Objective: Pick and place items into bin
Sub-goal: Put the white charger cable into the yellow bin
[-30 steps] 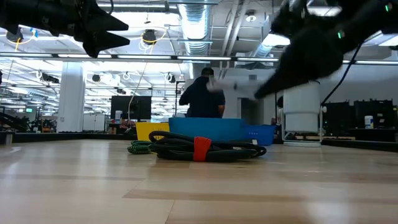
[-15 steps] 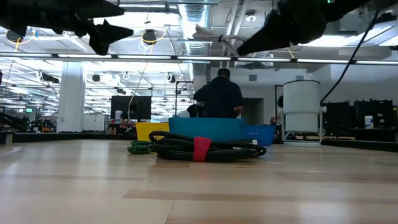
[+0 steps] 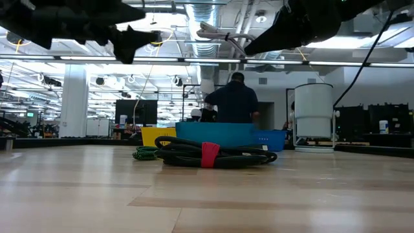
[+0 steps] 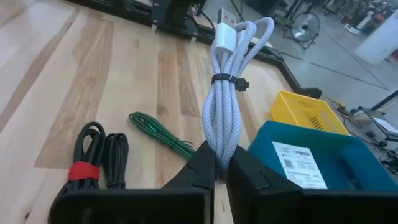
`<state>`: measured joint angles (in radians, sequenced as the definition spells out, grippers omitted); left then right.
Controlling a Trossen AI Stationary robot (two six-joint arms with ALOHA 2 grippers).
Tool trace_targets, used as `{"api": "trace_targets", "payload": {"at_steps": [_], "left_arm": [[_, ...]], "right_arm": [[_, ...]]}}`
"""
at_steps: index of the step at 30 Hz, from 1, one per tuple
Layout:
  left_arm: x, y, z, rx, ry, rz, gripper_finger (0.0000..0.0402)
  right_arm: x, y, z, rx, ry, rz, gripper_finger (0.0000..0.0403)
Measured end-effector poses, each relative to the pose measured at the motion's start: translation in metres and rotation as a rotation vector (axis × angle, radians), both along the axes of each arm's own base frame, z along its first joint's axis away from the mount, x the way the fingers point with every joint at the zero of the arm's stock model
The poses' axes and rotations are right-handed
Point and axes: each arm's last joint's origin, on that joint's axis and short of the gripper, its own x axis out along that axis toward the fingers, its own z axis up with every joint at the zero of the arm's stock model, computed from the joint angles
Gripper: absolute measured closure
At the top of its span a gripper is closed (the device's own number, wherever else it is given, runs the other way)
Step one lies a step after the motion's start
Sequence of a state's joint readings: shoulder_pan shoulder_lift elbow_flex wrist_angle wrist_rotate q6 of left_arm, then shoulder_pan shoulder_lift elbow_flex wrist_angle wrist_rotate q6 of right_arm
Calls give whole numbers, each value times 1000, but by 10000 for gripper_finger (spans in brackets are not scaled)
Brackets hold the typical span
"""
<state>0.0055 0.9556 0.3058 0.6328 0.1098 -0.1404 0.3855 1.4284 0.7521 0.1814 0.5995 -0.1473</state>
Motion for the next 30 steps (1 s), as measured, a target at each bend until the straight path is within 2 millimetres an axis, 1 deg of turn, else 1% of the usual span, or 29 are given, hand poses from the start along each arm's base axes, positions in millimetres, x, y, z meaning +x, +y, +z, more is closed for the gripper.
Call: {"api": "trace_targets", "payload": {"at_steps": [6,11,15,20,26,30], "left_arm": [[17,2,-10,-71,-36,54,140],[28,1,-15,-115,-108,23,140],[39,0,-20,-155,-122,-32,140],[59,-2,-22,-164,-93,-97,140],[78,-3,-19,-158,-96,-122,140],[87,-3,-18,-148,-101,-128,140]], "right_arm": [[1,0,2,-2,-17,4,371],[1,0,2,-8,-15,8,391],[1,0,2,-8,-15,8,390],[1,1,3,-4,-27,8,371],[1,1,2,5,-21,29,394],[1,1,2,6,-20,31,386]]}}
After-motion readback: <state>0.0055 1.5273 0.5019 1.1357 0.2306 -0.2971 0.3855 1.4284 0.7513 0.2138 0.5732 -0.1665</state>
